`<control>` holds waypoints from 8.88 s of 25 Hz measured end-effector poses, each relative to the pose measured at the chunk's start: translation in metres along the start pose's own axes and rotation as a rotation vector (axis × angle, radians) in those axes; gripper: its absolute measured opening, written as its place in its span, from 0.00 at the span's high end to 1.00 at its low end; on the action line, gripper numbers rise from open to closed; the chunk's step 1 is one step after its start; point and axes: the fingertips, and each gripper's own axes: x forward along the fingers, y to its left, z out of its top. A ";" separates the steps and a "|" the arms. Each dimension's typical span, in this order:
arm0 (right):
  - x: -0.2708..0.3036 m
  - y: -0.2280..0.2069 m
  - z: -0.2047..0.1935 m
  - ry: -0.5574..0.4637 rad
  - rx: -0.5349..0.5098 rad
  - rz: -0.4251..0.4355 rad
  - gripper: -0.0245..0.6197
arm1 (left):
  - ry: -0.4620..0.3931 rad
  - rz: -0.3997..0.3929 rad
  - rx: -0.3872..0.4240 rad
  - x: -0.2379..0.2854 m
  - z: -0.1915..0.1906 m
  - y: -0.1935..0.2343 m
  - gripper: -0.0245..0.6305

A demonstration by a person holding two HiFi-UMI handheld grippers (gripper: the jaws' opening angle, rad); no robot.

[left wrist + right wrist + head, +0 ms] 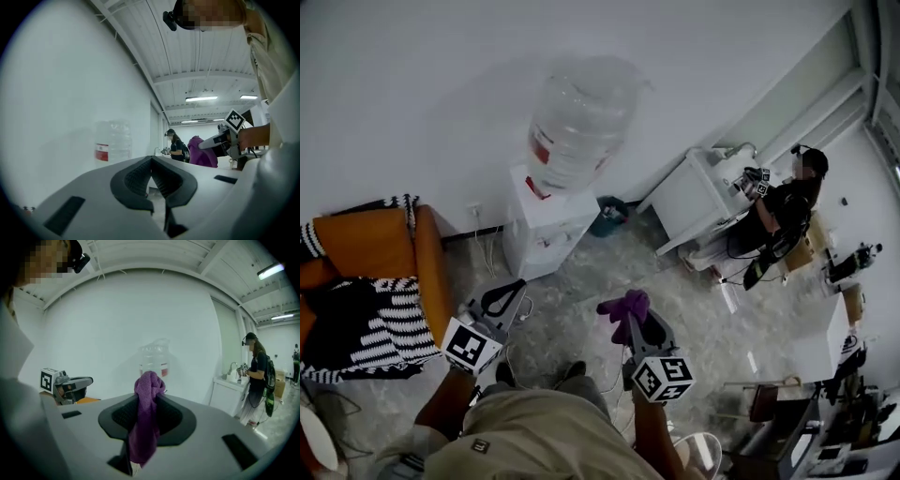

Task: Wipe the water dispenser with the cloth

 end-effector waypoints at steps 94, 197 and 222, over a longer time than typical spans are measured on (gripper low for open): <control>0.468 0.033 -0.395 0.622 -0.237 0.504 0.80 | 0.518 0.641 -0.370 0.042 -0.265 0.004 0.94; 0.565 -0.110 -0.513 0.255 -0.493 0.232 0.84 | 0.449 0.626 -0.364 0.008 -0.434 0.056 0.94; 0.471 0.020 -0.323 0.214 -0.366 0.323 0.84 | 0.333 0.672 -0.270 -0.005 -0.260 0.093 0.94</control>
